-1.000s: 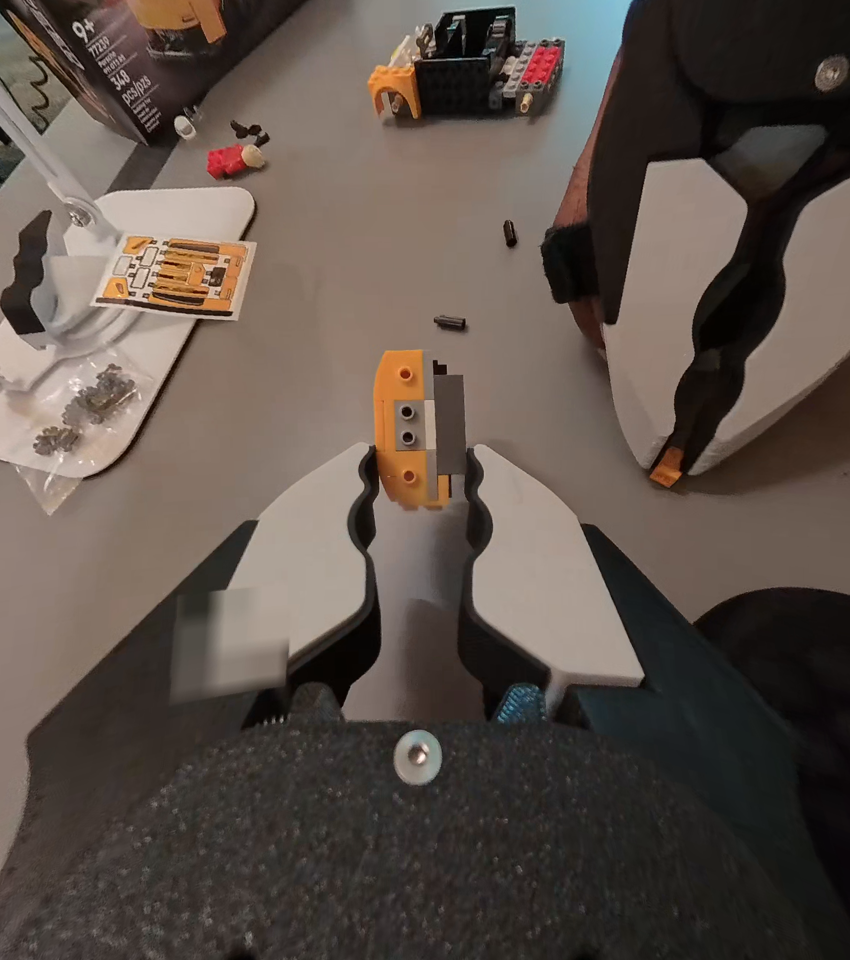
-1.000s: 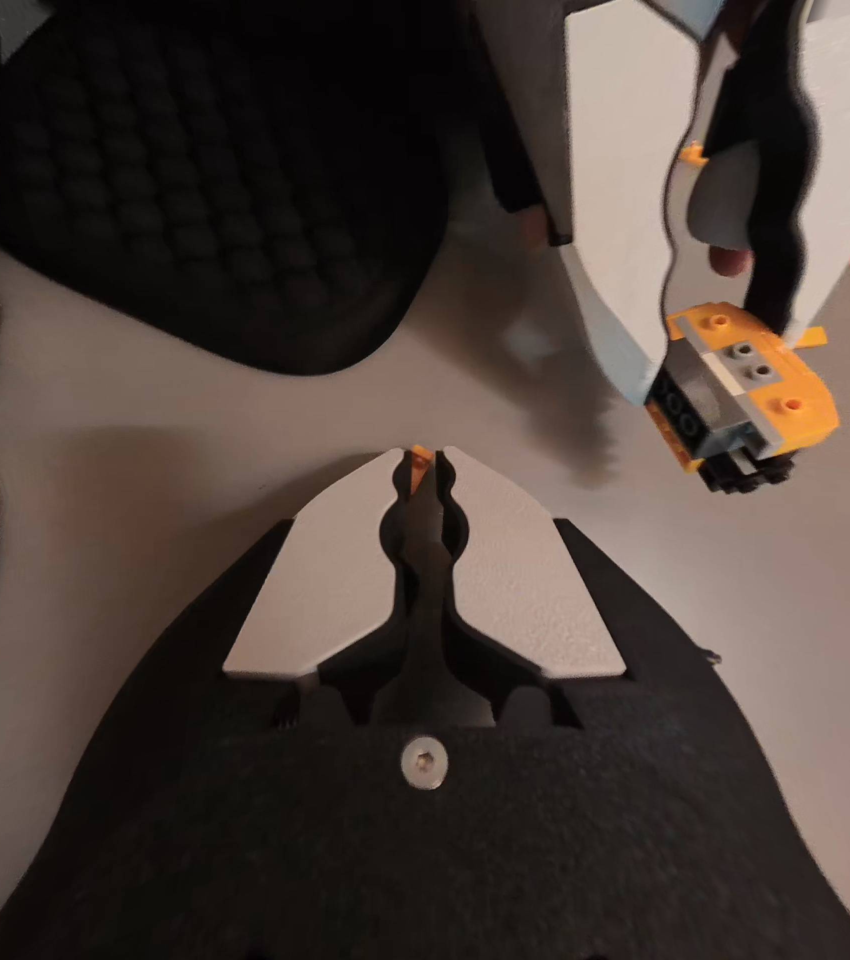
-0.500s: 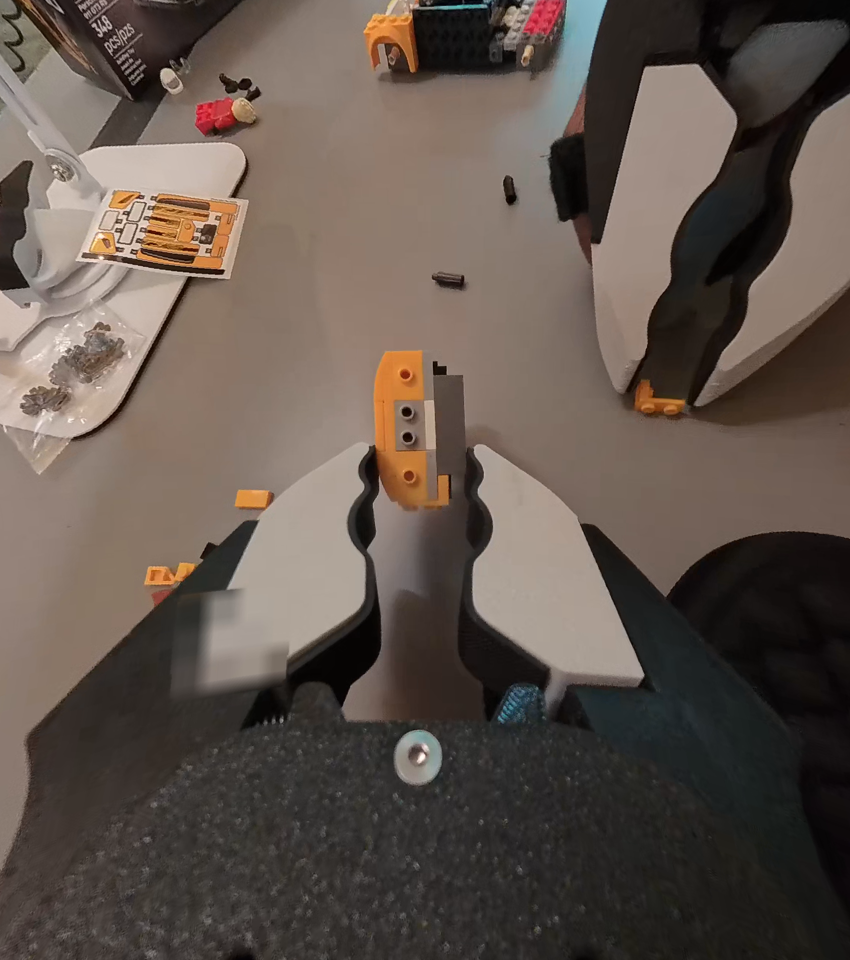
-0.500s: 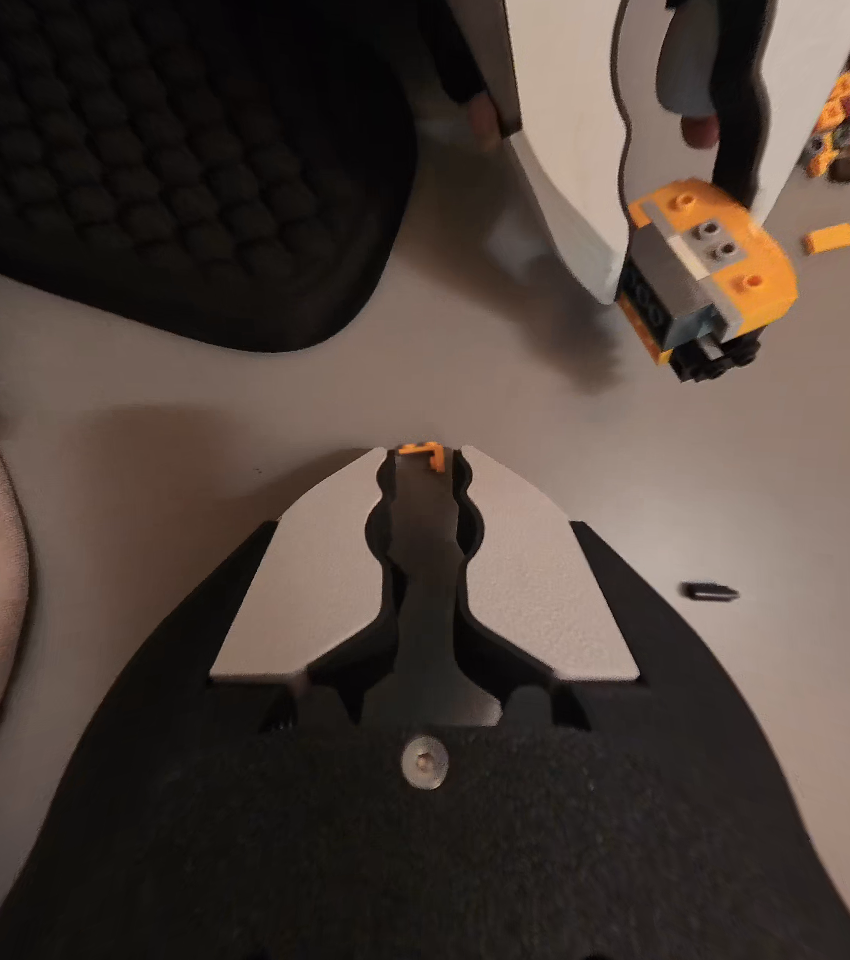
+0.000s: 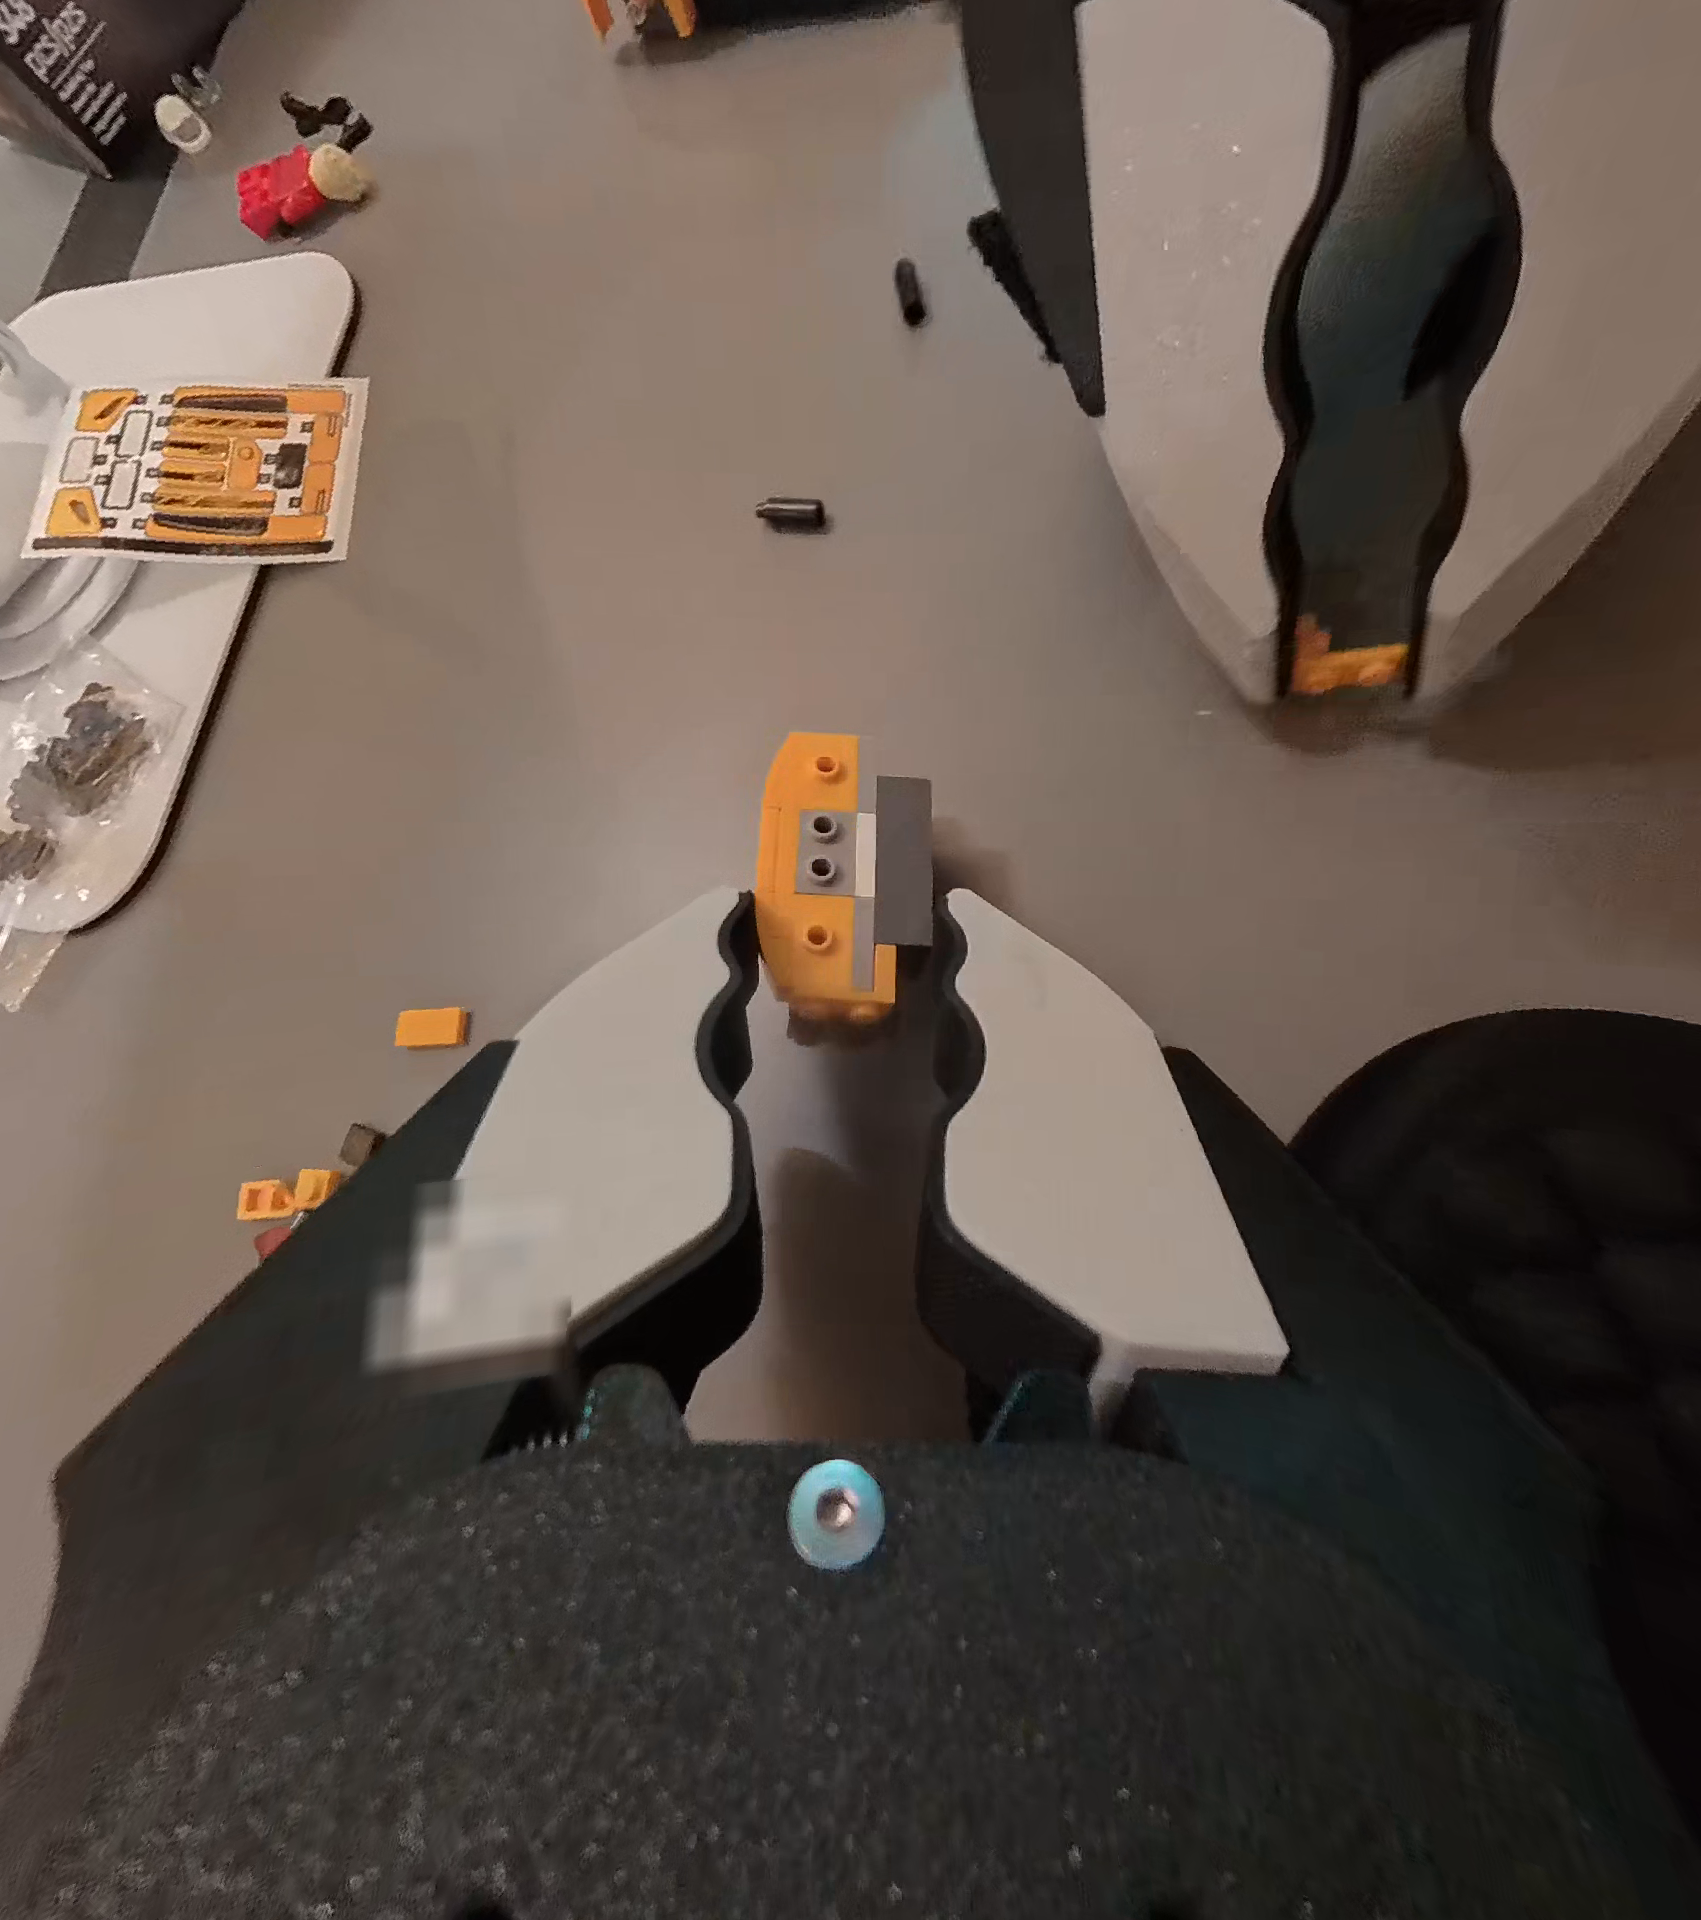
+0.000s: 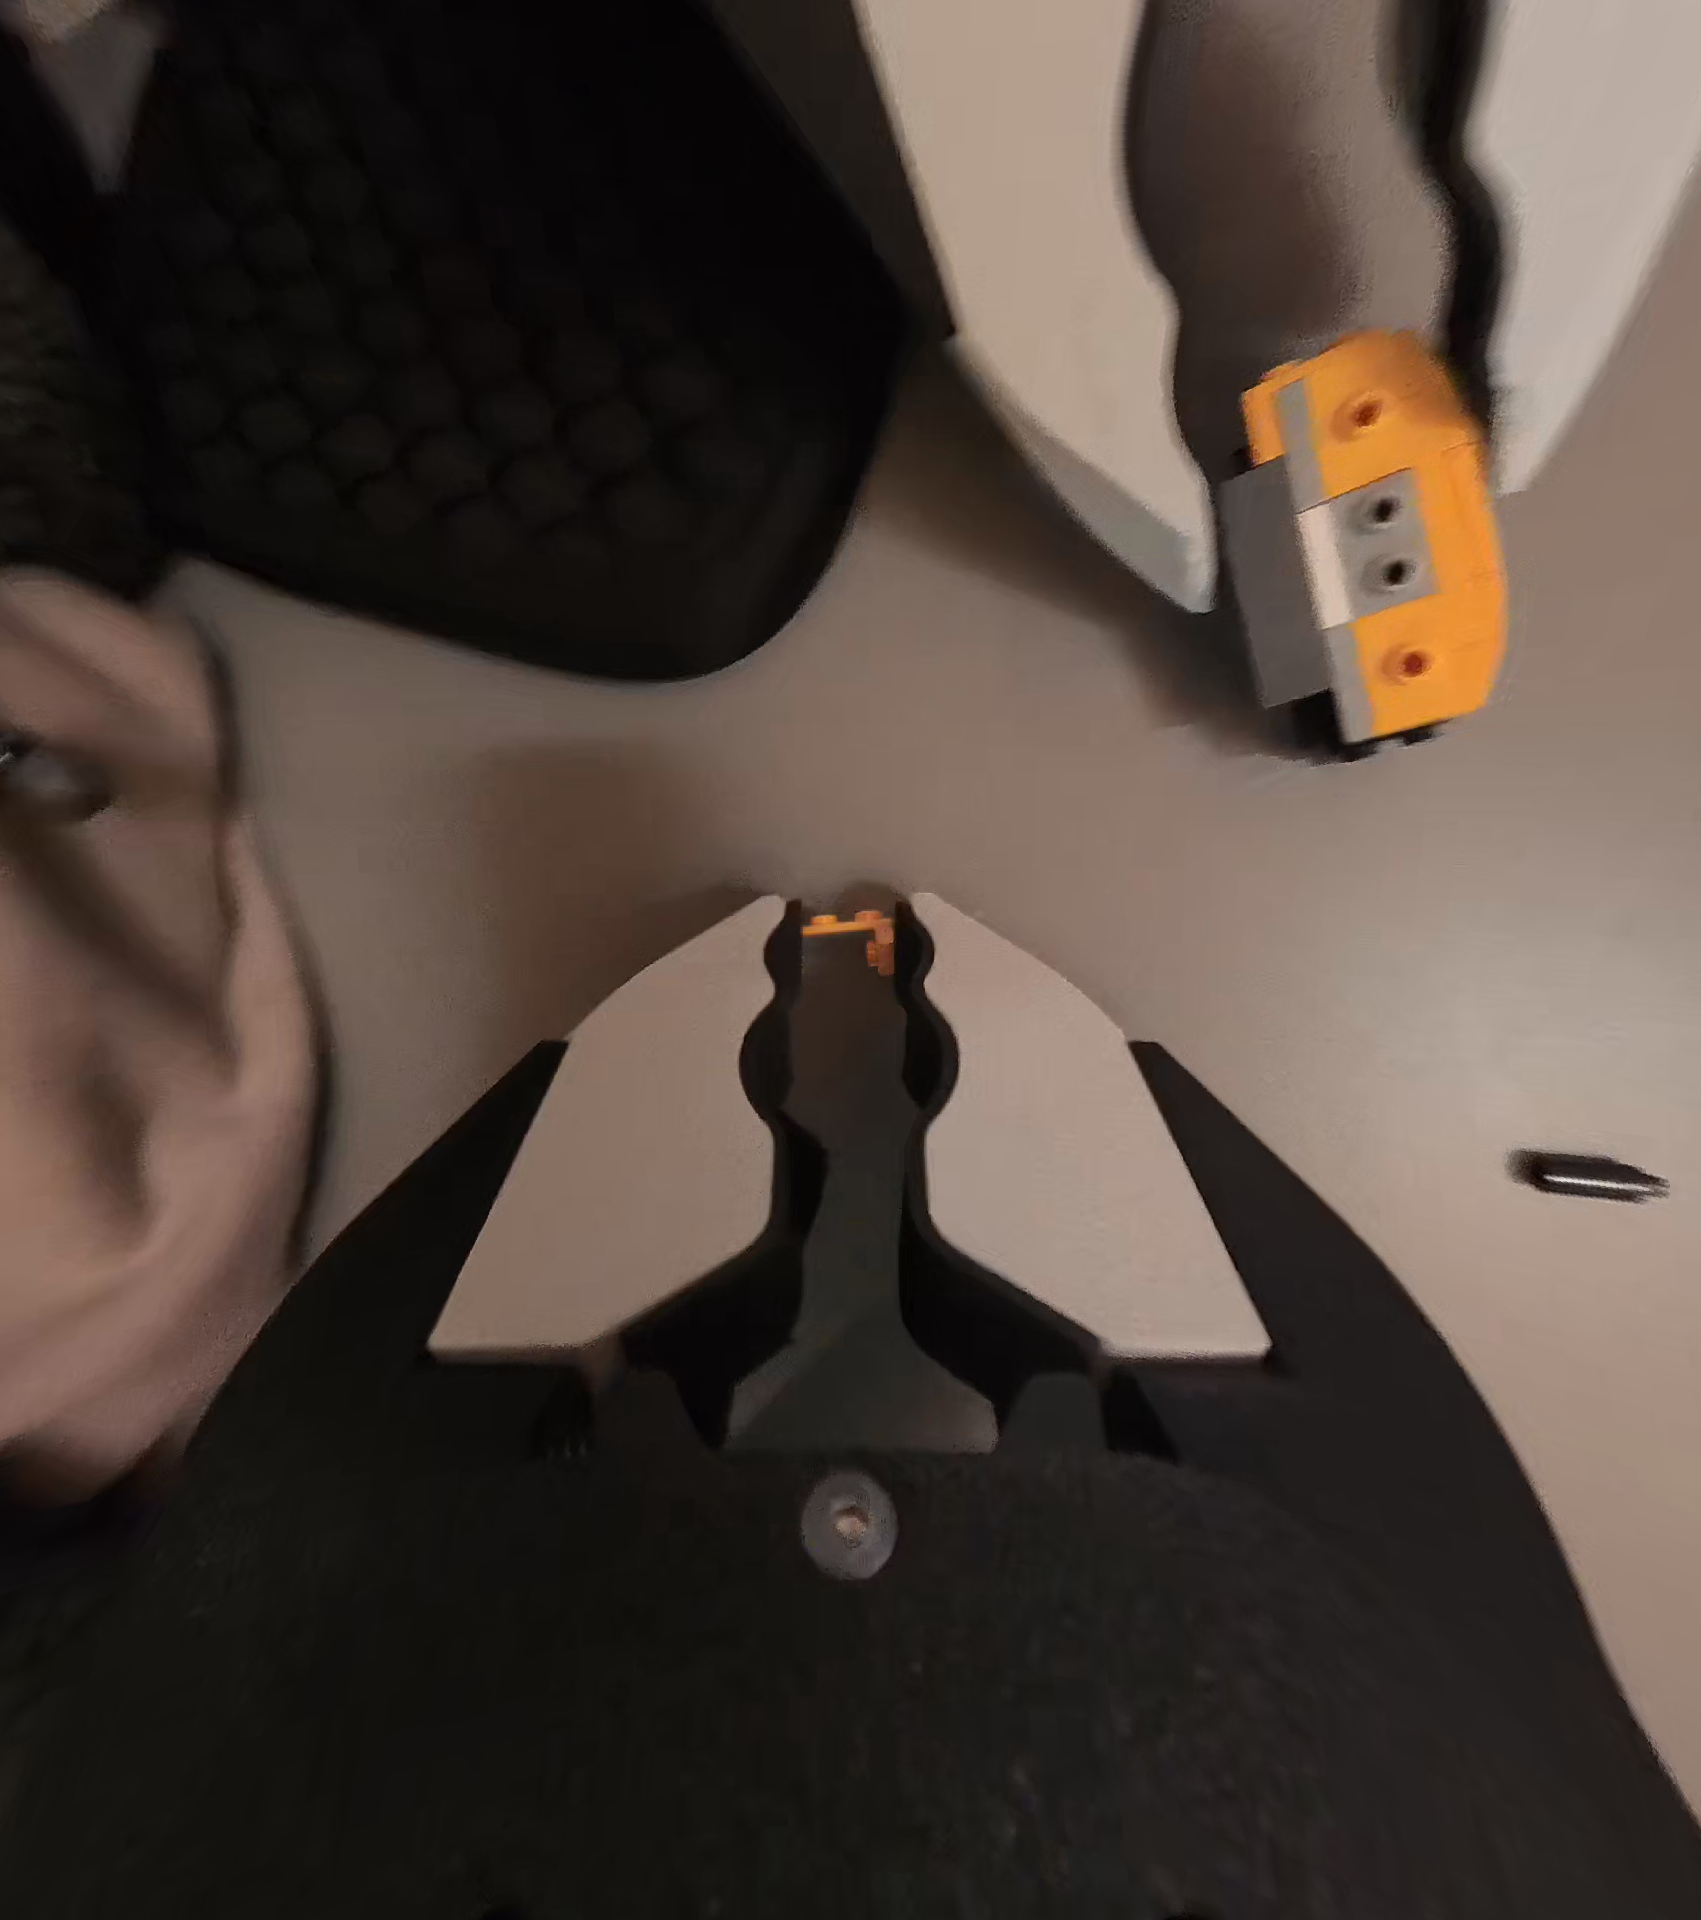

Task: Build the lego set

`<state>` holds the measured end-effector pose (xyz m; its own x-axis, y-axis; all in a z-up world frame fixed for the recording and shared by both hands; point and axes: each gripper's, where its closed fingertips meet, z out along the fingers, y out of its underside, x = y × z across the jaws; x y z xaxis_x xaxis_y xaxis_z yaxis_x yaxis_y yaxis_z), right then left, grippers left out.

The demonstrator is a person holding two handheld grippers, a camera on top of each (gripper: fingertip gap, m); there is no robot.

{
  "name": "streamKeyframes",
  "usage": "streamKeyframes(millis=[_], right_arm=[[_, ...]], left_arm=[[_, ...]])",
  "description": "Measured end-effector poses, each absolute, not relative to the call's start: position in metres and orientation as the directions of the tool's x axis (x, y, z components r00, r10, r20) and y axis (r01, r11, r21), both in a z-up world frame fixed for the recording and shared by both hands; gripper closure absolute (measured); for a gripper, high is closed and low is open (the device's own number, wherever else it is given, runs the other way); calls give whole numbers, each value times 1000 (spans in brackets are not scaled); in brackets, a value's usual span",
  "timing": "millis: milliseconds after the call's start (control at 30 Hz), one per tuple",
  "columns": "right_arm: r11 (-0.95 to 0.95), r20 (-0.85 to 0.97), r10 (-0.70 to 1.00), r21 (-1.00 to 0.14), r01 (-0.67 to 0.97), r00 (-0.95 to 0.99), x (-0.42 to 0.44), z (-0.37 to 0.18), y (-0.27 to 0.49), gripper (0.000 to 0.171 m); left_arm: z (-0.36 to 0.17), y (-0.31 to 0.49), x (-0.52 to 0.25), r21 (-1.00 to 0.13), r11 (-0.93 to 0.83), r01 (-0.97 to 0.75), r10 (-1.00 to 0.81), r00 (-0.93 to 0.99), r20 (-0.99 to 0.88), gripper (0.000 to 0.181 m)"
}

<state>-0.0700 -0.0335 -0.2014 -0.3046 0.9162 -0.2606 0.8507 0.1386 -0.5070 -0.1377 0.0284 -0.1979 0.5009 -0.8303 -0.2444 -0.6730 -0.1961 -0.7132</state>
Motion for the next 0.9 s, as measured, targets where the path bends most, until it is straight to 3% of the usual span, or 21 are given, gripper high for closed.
streamKeyframes(millis=[133,300,433,633,733,900], right_arm=[[329,-304,826,-423,844,-474,-55,-203,-32,150],[489,-59,816,-461,741,-575,-72,-195,-7,136],[352,38,924,-470,809,-380,-63,-188,9,138],[-119,-11,990,-576,809,137,-49,-194,4,154],[-216,-47,971,-590,778,233,-45,-197,-7,157],[-247,-63,963,-585,773,260,-53,-207,-10,146]], left_arm=[[-200,22,-131,-711,-172,-682,-855,462,-236,150],[-203,21,-131,-705,-172,-688,-859,455,-235,150],[-203,24,-132,-710,-182,-680,-851,471,-232,150],[-203,28,-132,-719,-203,-665,-836,500,-226,150],[-203,28,-132,-715,-207,-668,-833,503,-229,150],[-203,27,-130,-707,-204,-678,-830,502,-242,150]])
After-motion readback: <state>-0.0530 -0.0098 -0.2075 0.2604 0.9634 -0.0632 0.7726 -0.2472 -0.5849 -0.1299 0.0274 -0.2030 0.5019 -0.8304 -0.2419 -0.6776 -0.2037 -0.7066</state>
